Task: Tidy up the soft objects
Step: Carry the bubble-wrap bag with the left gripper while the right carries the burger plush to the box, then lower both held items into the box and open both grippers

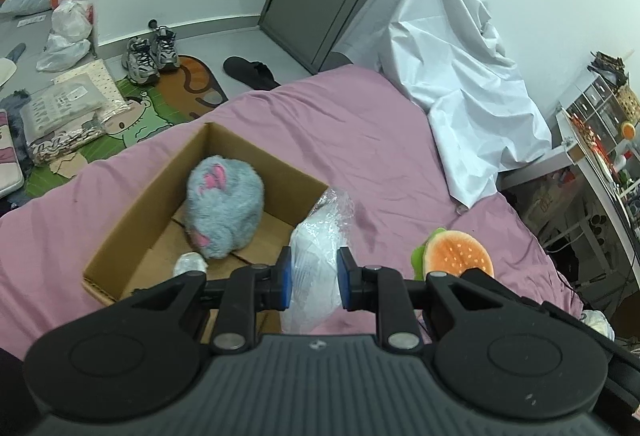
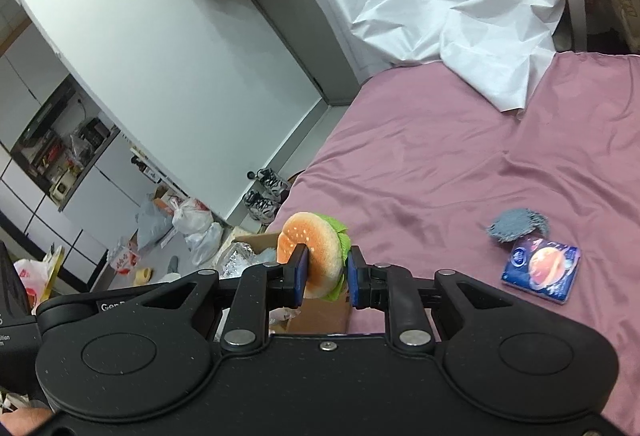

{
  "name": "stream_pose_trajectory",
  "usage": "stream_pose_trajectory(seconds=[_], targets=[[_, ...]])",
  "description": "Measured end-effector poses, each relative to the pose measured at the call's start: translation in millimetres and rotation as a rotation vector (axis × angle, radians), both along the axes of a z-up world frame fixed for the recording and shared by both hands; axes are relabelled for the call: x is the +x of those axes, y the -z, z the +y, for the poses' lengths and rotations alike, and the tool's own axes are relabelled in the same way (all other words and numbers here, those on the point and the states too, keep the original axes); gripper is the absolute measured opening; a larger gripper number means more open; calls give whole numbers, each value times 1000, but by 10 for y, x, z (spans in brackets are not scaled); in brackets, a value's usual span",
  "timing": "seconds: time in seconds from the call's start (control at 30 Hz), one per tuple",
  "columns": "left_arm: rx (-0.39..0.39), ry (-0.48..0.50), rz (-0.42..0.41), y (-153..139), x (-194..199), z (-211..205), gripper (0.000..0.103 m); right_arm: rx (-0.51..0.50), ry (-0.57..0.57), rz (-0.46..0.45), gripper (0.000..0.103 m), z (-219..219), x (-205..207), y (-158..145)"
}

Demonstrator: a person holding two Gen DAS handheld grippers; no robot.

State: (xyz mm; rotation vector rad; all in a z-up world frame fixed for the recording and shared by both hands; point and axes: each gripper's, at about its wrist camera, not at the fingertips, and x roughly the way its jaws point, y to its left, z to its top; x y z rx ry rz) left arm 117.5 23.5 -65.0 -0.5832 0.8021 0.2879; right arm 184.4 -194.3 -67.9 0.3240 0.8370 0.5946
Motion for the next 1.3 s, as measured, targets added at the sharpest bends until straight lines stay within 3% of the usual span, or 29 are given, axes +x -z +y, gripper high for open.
stream_pose_trajectory(seconds=[0.47,0.93,1.3], targets=[[-45,-38,46,265,-86,328,21,-52,-77,-6,21,418,-147,60],[-99,-14,194,705,-75,483,22,-98,-123,18,21,673,-178,195],[-93,-46,194,603,-143,702,27,-114,-162,50,23,877,-224,298]])
